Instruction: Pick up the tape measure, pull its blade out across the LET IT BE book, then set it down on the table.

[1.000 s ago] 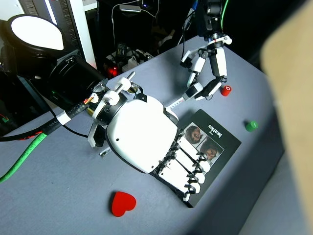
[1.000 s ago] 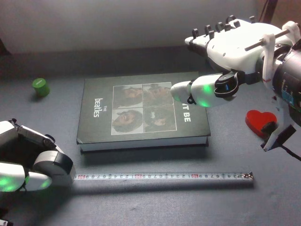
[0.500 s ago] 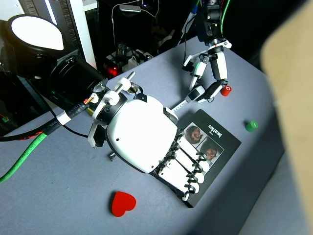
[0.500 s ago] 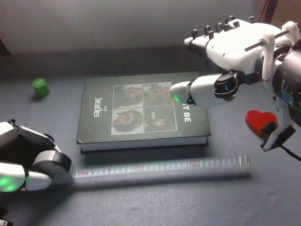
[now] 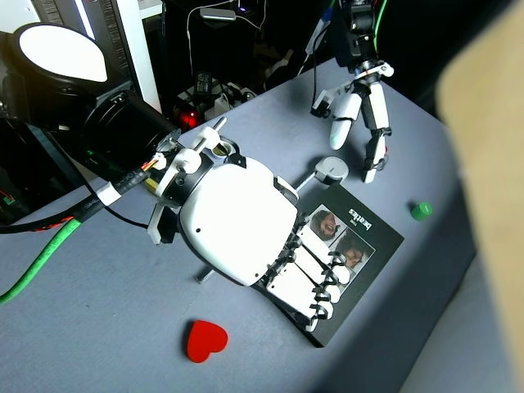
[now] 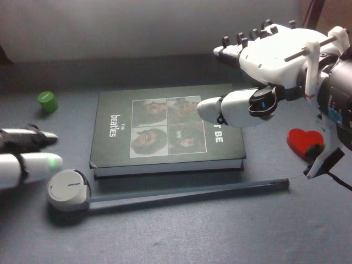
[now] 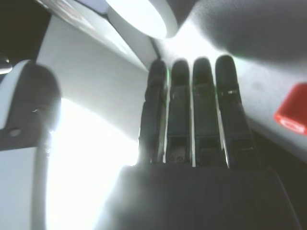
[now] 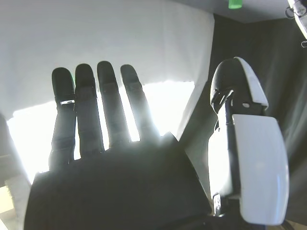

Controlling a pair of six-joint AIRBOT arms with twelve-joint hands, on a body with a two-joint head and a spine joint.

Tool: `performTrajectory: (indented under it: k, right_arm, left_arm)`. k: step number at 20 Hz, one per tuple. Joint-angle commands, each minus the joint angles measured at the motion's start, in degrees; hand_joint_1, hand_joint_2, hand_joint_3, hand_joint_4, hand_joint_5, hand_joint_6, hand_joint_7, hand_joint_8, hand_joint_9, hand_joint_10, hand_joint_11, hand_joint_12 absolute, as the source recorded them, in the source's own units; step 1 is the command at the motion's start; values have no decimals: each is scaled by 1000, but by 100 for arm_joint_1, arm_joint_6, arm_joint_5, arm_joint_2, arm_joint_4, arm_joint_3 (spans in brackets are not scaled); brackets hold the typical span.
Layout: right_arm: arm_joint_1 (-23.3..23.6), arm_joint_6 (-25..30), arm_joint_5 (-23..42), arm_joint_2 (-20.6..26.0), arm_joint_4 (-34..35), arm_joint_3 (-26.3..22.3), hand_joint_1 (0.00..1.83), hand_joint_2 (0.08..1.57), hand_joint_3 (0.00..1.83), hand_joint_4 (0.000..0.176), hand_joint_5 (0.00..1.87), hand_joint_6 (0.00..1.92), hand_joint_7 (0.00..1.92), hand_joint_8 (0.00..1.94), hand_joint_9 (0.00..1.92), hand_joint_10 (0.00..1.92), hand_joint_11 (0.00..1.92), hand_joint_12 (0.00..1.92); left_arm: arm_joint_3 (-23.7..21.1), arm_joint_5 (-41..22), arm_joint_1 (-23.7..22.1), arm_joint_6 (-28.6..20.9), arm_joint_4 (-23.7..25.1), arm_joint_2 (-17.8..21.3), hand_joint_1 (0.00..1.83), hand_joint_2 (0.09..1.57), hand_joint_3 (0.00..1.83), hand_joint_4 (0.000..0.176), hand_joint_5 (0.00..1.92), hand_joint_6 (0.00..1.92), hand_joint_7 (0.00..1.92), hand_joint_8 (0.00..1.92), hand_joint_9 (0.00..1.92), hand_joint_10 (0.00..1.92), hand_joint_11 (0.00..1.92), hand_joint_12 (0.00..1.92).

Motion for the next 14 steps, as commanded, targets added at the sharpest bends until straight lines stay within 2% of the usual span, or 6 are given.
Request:
performTrajectory:
  k: [1, 5, 6, 9, 12, 14]
  right_arm:
    - [22, 18, -125, 28, -436, -18, 64, 1105, 0, 0, 145, 2, 221, 3, 247, 3, 0, 878]
    - [22, 18, -133, 28, -438, -49, 64, 1105, 0, 0, 146, 2, 222, 3, 248, 3, 0, 878]
    - [17, 17, -192, 28, -438, -73, 64, 1105, 0, 0, 146, 2, 222, 3, 248, 3, 0, 879]
    - [-14, 14, -368, 28, -450, -177, 64, 1109, 1, 0, 147, 2, 223, 3, 249, 3, 0, 879]
    - [-99, 30, -749, 12, -711, -365, 82, 1126, 1, 0, 305, 14, 391, 8, 358, 13, 71, 963]
    - [-163, 42, -1070, -18, -990, -503, 302, 1130, 1, 0, 632, 49, 703, 36, 695, 75, 372, 1008]
  left_arm:
    - [89, -531, -76, -42, -108, 112, 437, 994, 0, 0, 386, 0, 333, 0, 338, 1, 93, 782]
    - [419, -56, -718, -40, 443, 273, 432, 996, 0, 0, 393, 3, 344, 4, 355, 7, 105, 792]
    - [463, 288, -1104, -15, 702, 310, 430, 997, 0, 0, 387, 0, 341, 2, 346, 2, 104, 794]
    - [384, 1002, -2222, 704, 851, 332, 427, 999, 0, 0, 394, 3, 350, 5, 346, 2, 98, 795]
    - [155, 1026, -3146, 2384, -269, 168, 432, 1015, 1, 0, 487, 13, 420, 8, 400, 8, 148, 808]
    - [-66, 1041, -3842, 4065, -1443, 26, 519, 1056, 1, 0, 702, 24, 647, 14, 621, 35, 254, 818]
